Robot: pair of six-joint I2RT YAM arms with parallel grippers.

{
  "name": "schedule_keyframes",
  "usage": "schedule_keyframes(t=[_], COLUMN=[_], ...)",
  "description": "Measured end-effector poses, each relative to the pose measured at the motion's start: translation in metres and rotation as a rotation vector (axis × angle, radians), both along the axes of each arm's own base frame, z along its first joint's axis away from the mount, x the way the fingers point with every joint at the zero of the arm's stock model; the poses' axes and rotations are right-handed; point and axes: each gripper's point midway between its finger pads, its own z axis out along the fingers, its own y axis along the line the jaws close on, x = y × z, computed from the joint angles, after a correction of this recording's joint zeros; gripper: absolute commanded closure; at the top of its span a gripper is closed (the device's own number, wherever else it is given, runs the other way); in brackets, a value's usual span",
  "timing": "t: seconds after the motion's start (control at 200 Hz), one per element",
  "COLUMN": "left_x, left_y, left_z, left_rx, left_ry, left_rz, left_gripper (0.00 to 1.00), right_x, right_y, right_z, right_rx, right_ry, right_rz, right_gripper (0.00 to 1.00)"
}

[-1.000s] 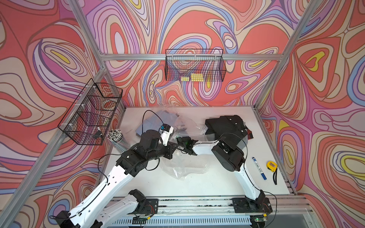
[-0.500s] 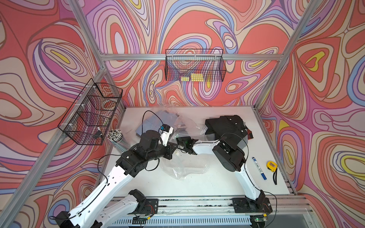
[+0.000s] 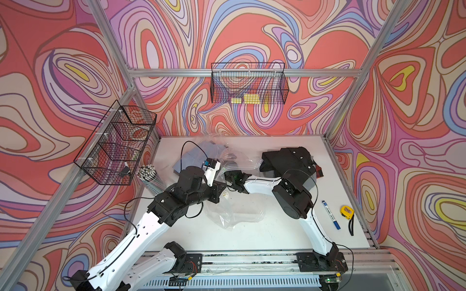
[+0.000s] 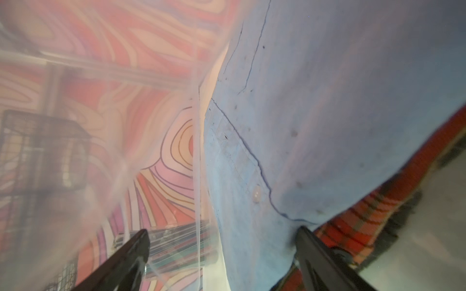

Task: Take the shirt out of the vacuum bag
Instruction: Take out the shirt from the vacuum bag.

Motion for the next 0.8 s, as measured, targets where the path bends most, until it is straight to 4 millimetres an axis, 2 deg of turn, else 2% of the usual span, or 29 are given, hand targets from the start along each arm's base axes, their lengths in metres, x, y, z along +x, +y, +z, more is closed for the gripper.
schedule_keyframes(t=[0.175,0.416,0.796], left_x=[0.000,0.000,0.000], left_y=[0.000,0.000,0.001], left_z=[0.000,-0.002,-0.002], left_rx=[0.001,0.003,0.007], left_ry=[0.000,0.003,-0.002], left_rz=[0.000,-0.001,-0.002], left_gripper=[1.00,1.00,1.00], right_x=[-0.001,-0.007,-0.004], right_y=[0.000,-0.005,-0.001], right_z=[-0.003,-0.018,-0.018], right_rx=[-0.002,-0.026,-0.034], right_ry=[0.005,0.032,0.037], right_rz=[0.005,0.012,0.012], right_gripper=[0.06,0.06,0.07])
